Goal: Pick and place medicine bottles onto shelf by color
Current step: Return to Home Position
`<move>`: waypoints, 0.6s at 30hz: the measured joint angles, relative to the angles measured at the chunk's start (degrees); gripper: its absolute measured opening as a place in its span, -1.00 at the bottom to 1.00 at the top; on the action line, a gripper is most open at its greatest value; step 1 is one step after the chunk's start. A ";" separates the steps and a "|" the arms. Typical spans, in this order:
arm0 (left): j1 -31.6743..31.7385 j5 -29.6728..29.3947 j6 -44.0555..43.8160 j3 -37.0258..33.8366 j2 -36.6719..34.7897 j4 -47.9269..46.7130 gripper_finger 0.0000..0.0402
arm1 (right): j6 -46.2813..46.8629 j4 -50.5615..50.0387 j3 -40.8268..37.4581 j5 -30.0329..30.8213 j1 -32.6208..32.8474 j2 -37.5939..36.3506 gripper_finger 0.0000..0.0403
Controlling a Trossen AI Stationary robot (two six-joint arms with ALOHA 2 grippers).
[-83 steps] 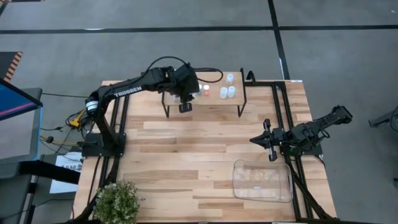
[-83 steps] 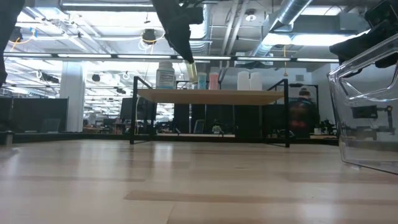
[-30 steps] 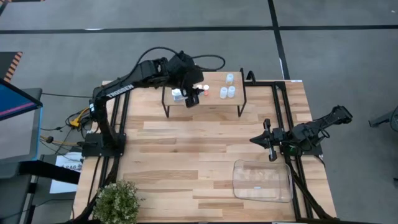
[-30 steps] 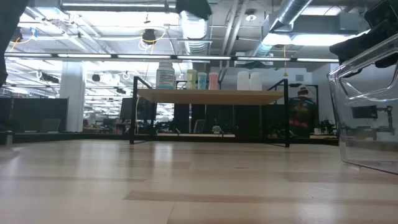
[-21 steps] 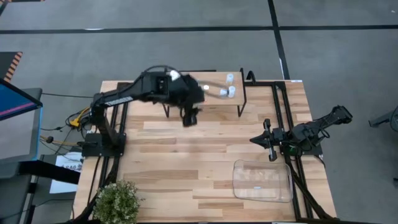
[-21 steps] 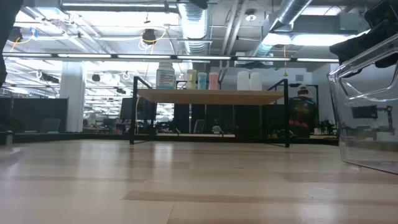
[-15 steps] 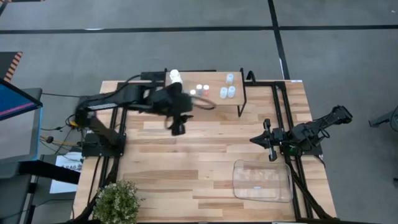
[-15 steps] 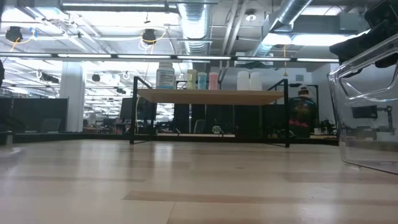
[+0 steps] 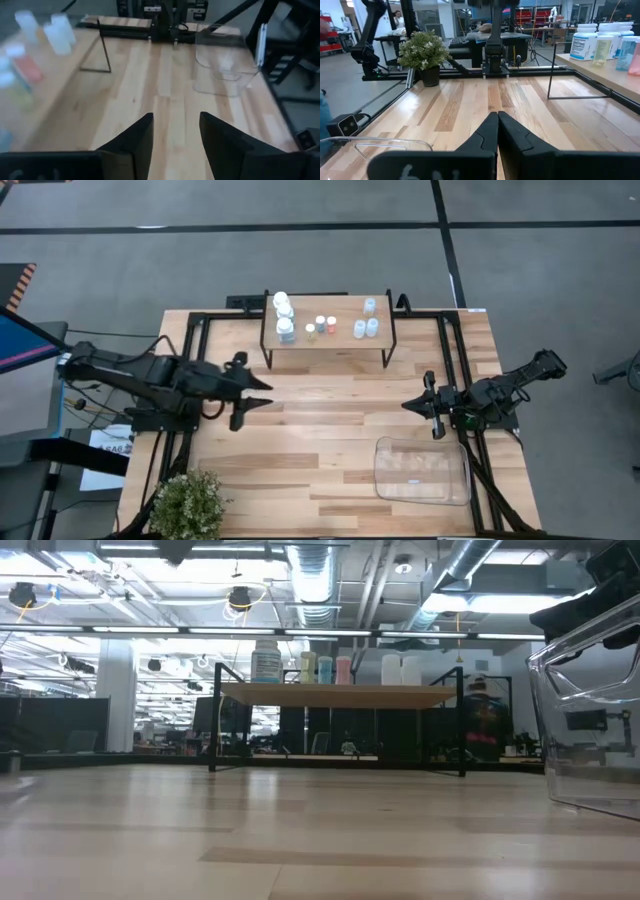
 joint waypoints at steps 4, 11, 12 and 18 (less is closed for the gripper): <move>1.17 2.19 -4.00 -11.36 -8.99 6.06 -0.28 | 0.02 -0.01 0.00 0.00 -0.01 0.02 -0.84; 5.80 2.47 -2.48 -24.54 -24.59 6.75 -0.28 | 0.02 -0.01 0.00 0.00 0.00 0.01 -0.84; 6.50 2.43 -2.51 -26.29 -26.76 6.89 -0.28 | 0.01 -0.01 0.00 0.00 -0.01 0.00 -0.84; 12.01 2.07 -2.53 -35.91 -39.32 6.47 -0.28 | 0.02 0.00 0.00 -0.01 -0.01 0.01 -0.84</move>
